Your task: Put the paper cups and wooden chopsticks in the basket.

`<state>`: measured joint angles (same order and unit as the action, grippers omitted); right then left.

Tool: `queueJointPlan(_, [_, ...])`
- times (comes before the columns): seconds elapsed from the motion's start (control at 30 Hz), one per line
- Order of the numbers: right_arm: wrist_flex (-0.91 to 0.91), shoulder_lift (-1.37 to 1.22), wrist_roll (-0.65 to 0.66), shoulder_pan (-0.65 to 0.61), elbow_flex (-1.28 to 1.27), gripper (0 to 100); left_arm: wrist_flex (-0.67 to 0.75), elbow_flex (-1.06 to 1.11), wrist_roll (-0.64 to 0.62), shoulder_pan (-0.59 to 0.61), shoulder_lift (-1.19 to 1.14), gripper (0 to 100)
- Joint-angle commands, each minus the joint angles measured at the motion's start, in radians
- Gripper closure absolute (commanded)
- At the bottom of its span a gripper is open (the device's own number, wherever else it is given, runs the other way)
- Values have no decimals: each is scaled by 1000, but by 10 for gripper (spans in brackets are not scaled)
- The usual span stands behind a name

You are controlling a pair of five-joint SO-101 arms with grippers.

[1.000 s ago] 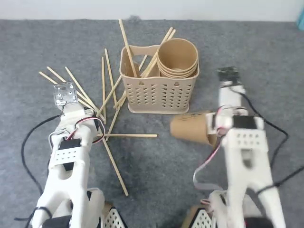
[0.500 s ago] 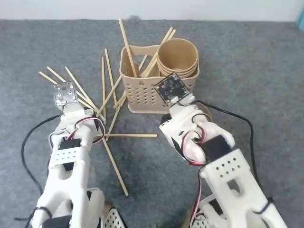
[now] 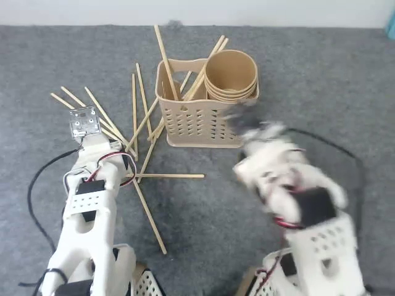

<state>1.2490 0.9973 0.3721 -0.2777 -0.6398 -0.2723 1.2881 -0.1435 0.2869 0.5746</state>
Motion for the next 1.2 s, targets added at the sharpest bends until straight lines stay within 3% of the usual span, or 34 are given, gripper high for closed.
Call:
queueJointPlan(0.0, [-33,45,15,289,8,990,25,-44,5,9,11,987])
queueJointPlan(0.13, [-170,-12,15,414,-192,990,25,-44,5,6,11,987])
queueJointPlan(0.27, [-286,-76,8,426,-331,990,25,-44,5,8,9,987])
queueJointPlan(0.5, [-412,-220,-137,458,-367,991,23,-44,5,9,12,987])
queueJointPlan(0.87, [-470,-507,-193,176,-334,991,-8,-74,2,38,6,987])
queueJointPlan(1.17, [-458,-446,-198,-18,-189,990,38,-93,-161,160,3,987])
